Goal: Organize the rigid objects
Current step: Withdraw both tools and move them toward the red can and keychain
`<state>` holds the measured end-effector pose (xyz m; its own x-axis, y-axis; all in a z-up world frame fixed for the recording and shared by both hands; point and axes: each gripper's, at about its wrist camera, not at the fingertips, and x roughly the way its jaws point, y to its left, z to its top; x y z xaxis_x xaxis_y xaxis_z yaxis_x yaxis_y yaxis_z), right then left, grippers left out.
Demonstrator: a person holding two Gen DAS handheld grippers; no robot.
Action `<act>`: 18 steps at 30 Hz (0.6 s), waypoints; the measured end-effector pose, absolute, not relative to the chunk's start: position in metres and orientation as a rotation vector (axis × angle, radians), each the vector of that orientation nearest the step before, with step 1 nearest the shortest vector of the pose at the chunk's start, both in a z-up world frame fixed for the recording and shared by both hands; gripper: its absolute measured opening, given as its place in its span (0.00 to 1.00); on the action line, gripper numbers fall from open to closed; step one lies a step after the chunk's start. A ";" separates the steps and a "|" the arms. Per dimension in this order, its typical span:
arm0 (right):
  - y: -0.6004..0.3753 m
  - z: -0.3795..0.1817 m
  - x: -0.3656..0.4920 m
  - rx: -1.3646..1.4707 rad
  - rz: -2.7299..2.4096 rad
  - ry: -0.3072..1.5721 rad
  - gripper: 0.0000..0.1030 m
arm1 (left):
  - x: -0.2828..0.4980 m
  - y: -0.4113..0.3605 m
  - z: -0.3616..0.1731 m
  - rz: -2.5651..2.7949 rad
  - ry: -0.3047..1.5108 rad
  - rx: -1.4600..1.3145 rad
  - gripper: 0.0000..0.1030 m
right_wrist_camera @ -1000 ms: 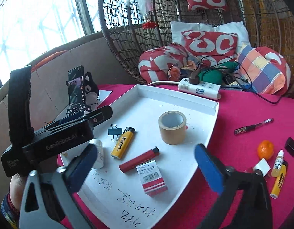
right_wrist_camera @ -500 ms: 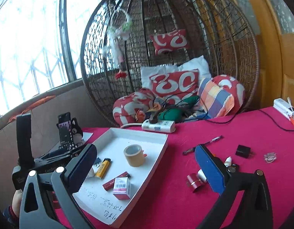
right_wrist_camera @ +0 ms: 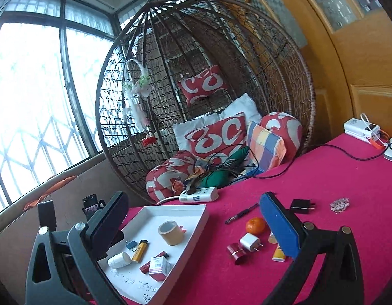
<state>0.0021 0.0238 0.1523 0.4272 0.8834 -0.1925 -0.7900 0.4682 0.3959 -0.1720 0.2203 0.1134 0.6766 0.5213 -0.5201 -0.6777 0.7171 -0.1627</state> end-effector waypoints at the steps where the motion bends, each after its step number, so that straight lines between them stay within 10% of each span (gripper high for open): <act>1: 0.017 0.151 0.008 0.270 1.039 0.402 1.00 | -0.166 0.216 0.112 0.670 0.477 -0.356 1.00; 18: -0.062 0.074 0.087 0.366 0.728 0.625 1.00 | -0.003 0.155 0.032 0.343 0.841 -0.187 1.00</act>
